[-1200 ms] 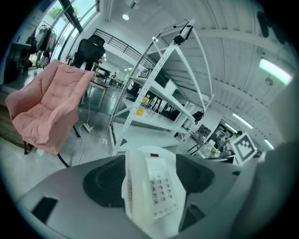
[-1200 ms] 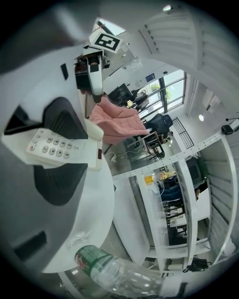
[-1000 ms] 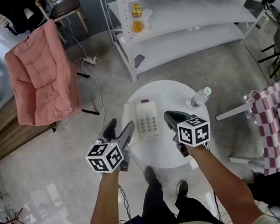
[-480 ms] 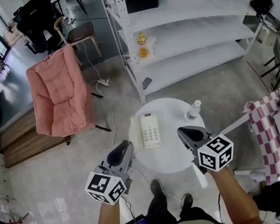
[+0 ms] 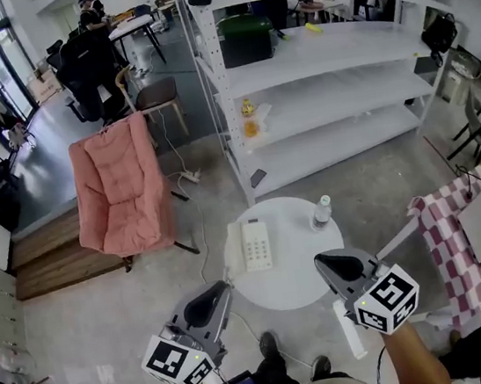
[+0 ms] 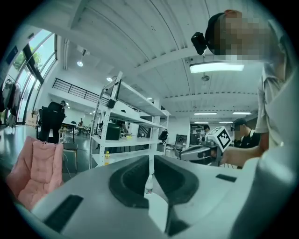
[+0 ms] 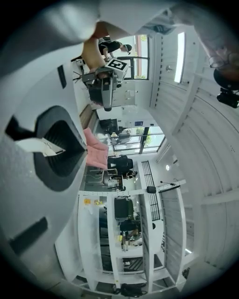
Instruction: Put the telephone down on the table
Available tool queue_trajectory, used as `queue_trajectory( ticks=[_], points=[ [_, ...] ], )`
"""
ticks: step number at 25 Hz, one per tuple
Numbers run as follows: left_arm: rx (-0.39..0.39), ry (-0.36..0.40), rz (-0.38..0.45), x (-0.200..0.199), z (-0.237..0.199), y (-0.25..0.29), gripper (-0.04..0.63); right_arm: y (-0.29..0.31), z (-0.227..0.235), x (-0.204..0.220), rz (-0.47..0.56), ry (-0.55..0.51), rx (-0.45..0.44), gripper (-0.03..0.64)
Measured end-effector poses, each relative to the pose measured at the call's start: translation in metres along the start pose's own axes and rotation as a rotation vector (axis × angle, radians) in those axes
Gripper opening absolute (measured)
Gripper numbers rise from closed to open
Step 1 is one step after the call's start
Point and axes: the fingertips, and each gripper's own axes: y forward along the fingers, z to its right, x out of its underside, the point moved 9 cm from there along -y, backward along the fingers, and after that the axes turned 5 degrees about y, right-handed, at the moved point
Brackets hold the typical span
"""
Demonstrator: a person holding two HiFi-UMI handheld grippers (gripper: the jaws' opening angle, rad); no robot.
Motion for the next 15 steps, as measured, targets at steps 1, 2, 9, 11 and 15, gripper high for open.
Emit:
queue_trajectory(
  ticks=[1,2,9,11,15],
  points=[
    [-0.003,0.013,0.003,-0.003,0.009,-0.007,0.031,-0.011,-0.005,-0.002,0.004,-0.011,0.001,-0.009],
    [-0.007,0.025,0.006,-0.006,0.018,-0.013,0.031,-0.021,-0.009,-0.003,0.009,-0.018,0.001,-0.009],
    [-0.010,0.055,0.031,-0.016,0.068,-0.033,0.031,-0.082,-0.023,-0.009,0.050,-0.058,0.015,-0.009],
    [-0.007,0.060,0.030,-0.017,0.082,-0.035,0.031,-0.098,-0.025,-0.007,0.056,-0.065,0.014,-0.009],
    [0.003,0.074,0.028,-0.020,0.105,-0.035,0.031,-0.122,-0.025,-0.004,0.062,-0.073,0.018,-0.009]
  ],
)
